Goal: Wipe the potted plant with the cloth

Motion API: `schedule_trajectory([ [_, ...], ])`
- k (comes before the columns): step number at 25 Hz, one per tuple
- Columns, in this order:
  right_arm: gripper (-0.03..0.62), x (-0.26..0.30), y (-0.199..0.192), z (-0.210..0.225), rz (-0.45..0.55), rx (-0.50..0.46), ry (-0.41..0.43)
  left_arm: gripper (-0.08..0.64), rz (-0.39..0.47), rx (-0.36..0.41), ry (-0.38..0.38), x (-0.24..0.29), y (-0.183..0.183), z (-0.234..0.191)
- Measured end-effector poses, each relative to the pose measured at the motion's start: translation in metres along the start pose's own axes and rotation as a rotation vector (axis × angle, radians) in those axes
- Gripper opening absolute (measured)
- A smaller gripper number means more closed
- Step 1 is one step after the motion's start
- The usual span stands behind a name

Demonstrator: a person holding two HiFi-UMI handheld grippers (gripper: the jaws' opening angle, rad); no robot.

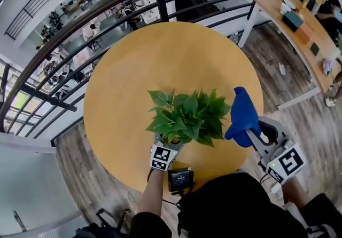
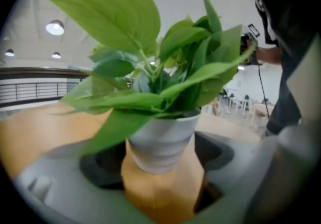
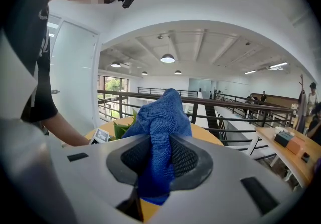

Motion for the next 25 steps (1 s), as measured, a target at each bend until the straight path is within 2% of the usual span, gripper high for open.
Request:
schedule_trajectory([
  [8,0.101,0.007,-0.013,-0.022,-0.055,-0.006,0.044,0.413,-0.015,-0.024,0.008,0.005,0.002,-0.003],
  [13,0.101,0.003,-0.014,-0.029,-0.054,-0.126,0.071,0.402,-0.018,-0.026,0.016,0.006,-0.001,-0.002],
  [17,0.101,0.007,-0.033,-0.041,-0.185,-0.207,0.12,0.4,-0.023,-0.024,0.019,0.004,-0.002,-0.004],
  [22,0.101,0.027,-0.093,-0.059,-0.339,-0.323,0.141,0.4,-0.02,-0.024,0.019,0.003,-0.003,-0.005],
  [25,0.101,0.03,-0.125,-0.058,-0.423,-0.33,0.155,0.4,-0.023,-0.026,0.021,0.004,-0.003,-0.005],
])
Point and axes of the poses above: the fingertips, and each gripper's own axes: x forward along the fingers, z to its right, y out of its top, the point moved 6 cm from there along -x, backward along the fingers, and after that the axes turned 4 degrees about -z, right-handed, at the moved point
